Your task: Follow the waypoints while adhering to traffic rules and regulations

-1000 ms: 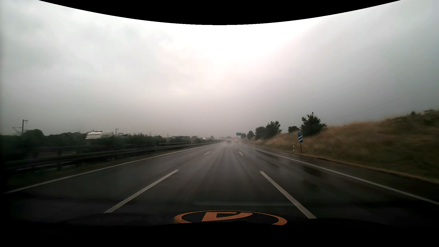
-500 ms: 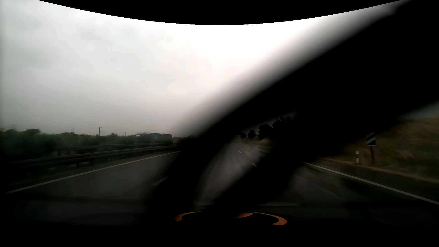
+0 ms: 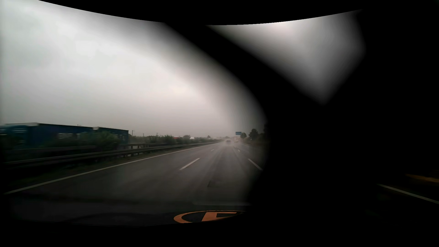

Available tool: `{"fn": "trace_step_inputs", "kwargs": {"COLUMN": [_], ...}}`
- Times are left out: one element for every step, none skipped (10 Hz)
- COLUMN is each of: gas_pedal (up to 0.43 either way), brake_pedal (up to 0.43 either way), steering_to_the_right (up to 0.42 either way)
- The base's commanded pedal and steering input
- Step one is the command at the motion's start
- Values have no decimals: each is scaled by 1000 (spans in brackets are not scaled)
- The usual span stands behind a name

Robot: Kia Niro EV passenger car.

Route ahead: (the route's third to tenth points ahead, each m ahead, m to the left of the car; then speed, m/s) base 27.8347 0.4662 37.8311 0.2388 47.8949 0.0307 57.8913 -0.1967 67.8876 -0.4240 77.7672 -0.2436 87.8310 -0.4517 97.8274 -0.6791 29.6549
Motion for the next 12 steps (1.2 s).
{"fn": "trace_step_inputs", "kwargs": {"gas_pedal": [268,268,268,268,268,197,0,0,87,157,177,177], "brake_pedal": [0,0,0,0,0,0,0,0,0,0,0,0], "steering_to_the_right": [1,1,1,2,3,3,2,1,1,1,3,4]}}
